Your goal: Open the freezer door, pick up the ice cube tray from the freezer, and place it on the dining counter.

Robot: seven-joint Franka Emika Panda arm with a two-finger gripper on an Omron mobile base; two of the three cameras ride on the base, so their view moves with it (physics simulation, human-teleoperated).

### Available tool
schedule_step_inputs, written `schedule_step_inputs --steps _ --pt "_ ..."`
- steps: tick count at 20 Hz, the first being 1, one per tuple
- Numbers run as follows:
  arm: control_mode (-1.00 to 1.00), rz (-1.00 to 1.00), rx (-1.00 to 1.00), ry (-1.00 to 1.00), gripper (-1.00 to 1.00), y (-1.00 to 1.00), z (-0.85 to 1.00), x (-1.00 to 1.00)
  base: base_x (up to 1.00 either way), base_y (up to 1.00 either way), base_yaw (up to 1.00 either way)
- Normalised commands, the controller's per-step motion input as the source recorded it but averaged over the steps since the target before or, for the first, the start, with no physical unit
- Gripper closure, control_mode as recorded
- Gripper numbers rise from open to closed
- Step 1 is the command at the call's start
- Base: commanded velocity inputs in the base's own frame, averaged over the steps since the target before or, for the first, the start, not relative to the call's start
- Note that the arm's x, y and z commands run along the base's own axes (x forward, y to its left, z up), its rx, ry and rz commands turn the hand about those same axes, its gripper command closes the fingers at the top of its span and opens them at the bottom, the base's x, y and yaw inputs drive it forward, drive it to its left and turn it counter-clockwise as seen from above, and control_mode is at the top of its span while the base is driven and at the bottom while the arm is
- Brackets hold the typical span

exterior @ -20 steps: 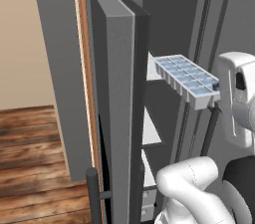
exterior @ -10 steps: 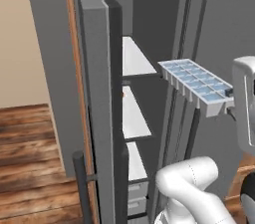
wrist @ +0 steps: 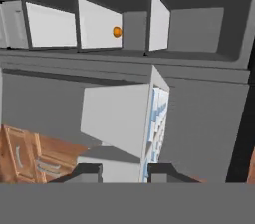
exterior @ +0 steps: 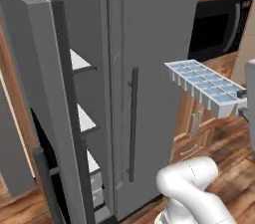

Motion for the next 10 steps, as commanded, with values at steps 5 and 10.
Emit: schedule_step_inputs --steps 5,10 --pt "1.0 0.0 0.0 0.0 1.0 0.0 0.0 0.0 -0.22 0.0 -0.85" --pt "1.0 0.0 0.0 0.0 1.0 0.0 0.0 0.0 -0.05 0.0 -0.86"
